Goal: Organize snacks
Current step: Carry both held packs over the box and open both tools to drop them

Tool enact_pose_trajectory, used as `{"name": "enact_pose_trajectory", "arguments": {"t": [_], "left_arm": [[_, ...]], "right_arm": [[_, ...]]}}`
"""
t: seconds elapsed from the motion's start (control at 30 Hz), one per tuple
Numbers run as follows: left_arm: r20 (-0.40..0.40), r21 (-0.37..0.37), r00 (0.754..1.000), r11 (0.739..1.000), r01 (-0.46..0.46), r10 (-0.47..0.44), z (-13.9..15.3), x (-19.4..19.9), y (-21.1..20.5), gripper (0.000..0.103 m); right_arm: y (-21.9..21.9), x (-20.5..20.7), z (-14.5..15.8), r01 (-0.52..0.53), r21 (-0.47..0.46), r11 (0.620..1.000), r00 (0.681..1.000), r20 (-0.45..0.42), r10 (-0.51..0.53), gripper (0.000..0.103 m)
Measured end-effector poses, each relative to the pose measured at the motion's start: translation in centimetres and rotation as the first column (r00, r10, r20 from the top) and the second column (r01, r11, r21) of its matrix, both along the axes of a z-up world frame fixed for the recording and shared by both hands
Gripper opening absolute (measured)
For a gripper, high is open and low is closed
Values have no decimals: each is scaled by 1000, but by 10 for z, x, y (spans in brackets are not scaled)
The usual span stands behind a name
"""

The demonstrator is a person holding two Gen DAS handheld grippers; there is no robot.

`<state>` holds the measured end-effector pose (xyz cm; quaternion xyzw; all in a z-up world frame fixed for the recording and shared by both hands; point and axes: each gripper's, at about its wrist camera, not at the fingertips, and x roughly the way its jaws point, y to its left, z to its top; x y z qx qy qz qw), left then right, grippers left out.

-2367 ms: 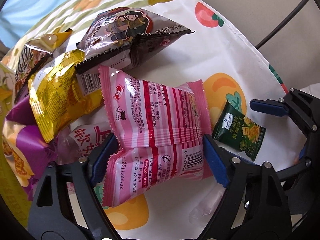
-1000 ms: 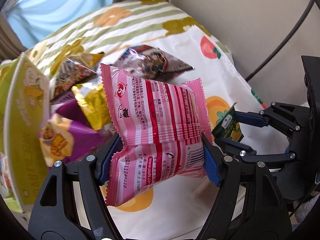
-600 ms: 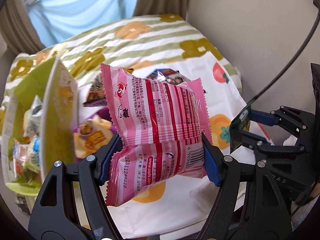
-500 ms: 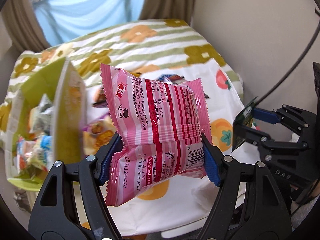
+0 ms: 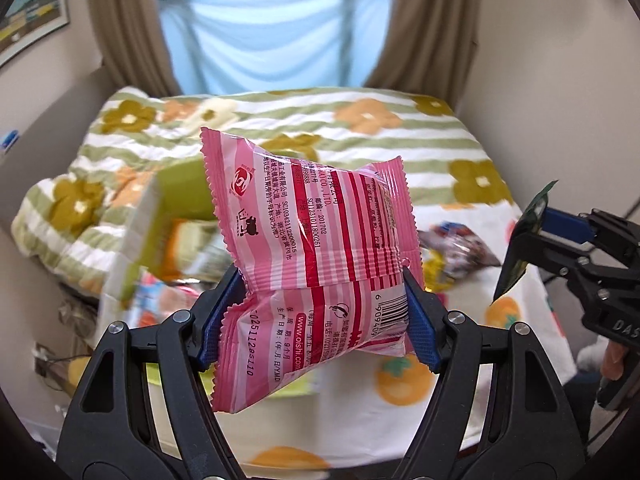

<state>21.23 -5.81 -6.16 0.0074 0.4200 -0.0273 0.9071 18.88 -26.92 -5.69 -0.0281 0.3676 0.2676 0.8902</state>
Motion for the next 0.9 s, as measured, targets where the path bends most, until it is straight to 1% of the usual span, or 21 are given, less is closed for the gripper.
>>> {"name": "enact_pose_trajectory", "arguments": {"t": [0.2, 0.37, 0.47, 0.57, 0.7, 0.77, 0.8, 0.83, 0.9], "left_arm": [[-9, -1, 999, 999, -32, 32, -1, 34, 80, 71], [-39, -9, 999, 1000, -21, 21, -14, 74, 141, 71], [-70, 0, 998, 1000, 8, -8, -25, 100, 163, 71], [-119, -8, 992, 999, 39, -40, -44, 125, 177, 71], [-177, -23, 980, 996, 86, -88, -71, 148, 181, 71], [-192, -21, 976, 995, 98, -100, -81, 157, 181, 76], [-194, -17, 976, 995, 101, -103, -85, 159, 180, 81], [-196, -6, 975, 995, 104, -103, -87, 161, 178, 92], [-186, 16, 977, 994, 112, -107, -90, 163, 176, 103]], "right_arm": [[76, 32, 13, -35, 22, 999, 999, 22, 35, 41], [132, 65, 9, -20, 47, 999, 1000, 7, 20, 41], [162, 85, 3, 7, 65, 998, 1000, -24, -5, 41], [181, 99, -4, 41, 73, 997, 998, -58, -37, 41], [201, 117, -16, 93, 59, 994, 991, -101, -86, 41], [205, 123, -21, 114, 55, 992, 987, -119, -107, 41], [207, 126, -24, 123, 52, 991, 985, -129, -115, 41], [207, 129, -27, 130, 47, 990, 983, -137, -122, 41], [212, 135, -32, 138, 39, 990, 980, -152, -130, 41]]}}
